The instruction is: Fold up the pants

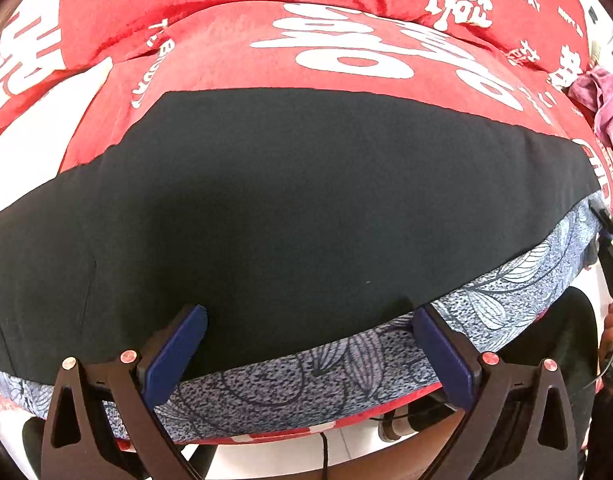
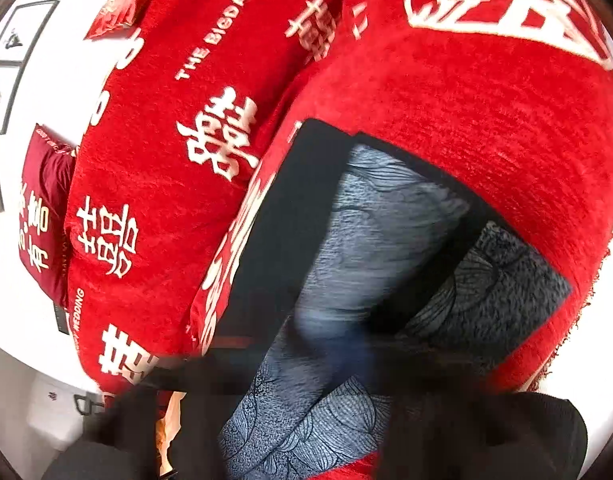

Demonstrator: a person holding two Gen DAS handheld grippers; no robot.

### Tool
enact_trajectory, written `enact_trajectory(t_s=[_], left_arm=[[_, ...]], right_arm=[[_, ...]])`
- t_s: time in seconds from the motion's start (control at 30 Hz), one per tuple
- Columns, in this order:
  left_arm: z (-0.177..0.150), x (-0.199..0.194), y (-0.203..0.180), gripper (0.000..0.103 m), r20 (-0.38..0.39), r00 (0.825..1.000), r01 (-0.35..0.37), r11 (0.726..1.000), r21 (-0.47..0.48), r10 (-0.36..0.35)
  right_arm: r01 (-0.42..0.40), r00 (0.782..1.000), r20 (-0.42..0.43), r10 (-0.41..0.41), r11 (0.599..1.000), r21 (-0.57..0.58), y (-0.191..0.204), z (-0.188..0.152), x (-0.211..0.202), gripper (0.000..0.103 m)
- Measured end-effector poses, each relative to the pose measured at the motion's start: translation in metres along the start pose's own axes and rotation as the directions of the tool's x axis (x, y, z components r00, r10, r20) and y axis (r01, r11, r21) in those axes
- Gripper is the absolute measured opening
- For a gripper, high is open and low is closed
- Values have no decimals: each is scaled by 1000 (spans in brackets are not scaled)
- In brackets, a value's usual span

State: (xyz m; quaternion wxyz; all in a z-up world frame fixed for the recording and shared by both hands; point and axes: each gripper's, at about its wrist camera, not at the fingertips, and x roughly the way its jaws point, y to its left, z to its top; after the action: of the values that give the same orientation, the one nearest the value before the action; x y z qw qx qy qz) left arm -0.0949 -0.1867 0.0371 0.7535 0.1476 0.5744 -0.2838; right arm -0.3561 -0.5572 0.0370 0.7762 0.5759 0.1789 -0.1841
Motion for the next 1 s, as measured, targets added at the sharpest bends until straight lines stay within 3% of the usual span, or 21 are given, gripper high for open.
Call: enact_trajectory(t_s=[0.2, 0.3, 0.4, 0.5, 0.57, 0.67, 0.77, 0.87, 0.93, 0.97, 1.0], left_arm=[[6, -26, -10, 103, 64, 998, -1, 1000, 29, -1], [8, -33, -16, 103, 86, 996, 18, 998, 56, -23], [8, -20, -22, 103, 53, 998, 19, 997, 71, -23], [6, -2, -24, 103, -5, 1000, 11, 997, 79, -10], [2, -1, -21, 103, -11, 1000, 5, 997, 79, -4], [0, -4, -16, 103, -1, 1000, 14, 998, 59, -14], [1, -7, -15, 103, 9, 1000, 20, 999, 48, -21], [6, -8, -24, 103, 17, 1000, 25, 997, 73, -26], [8, -7, -32, 103, 19, 1000, 17, 995, 94, -18], [9, -7, -33, 103, 19, 1000, 11, 994, 107, -13], [8, -9, -35, 103, 23, 1000, 7, 993, 115, -10]], right_arm=[[-1, 1000, 25, 4, 994, -105, 44, 0, -35, 6], [45, 998, 53, -35, 982, -185, 66, -9, -60, 6], [152, 988, 31, -149, 969, -197, 45, -14, -47, 6], [248, 964, -72, -256, 963, -108, -9, -16, -16, 7], [207, 977, -49, -209, 977, -54, -22, -15, -19, 8], [251, 968, -10, -252, 966, -55, -20, -6, -29, 22], [255, 966, 46, -255, 967, 5, -30, 6, -49, 24], [222, 975, 26, -222, 975, -1, -34, 13, -49, 26], [201, 979, 20, -201, 980, 5, -44, 15, -46, 26], [203, 979, 25, -203, 979, 6, -44, 16, -45, 15], [205, 978, 43, -205, 979, 8, -43, 16, -48, 13]])
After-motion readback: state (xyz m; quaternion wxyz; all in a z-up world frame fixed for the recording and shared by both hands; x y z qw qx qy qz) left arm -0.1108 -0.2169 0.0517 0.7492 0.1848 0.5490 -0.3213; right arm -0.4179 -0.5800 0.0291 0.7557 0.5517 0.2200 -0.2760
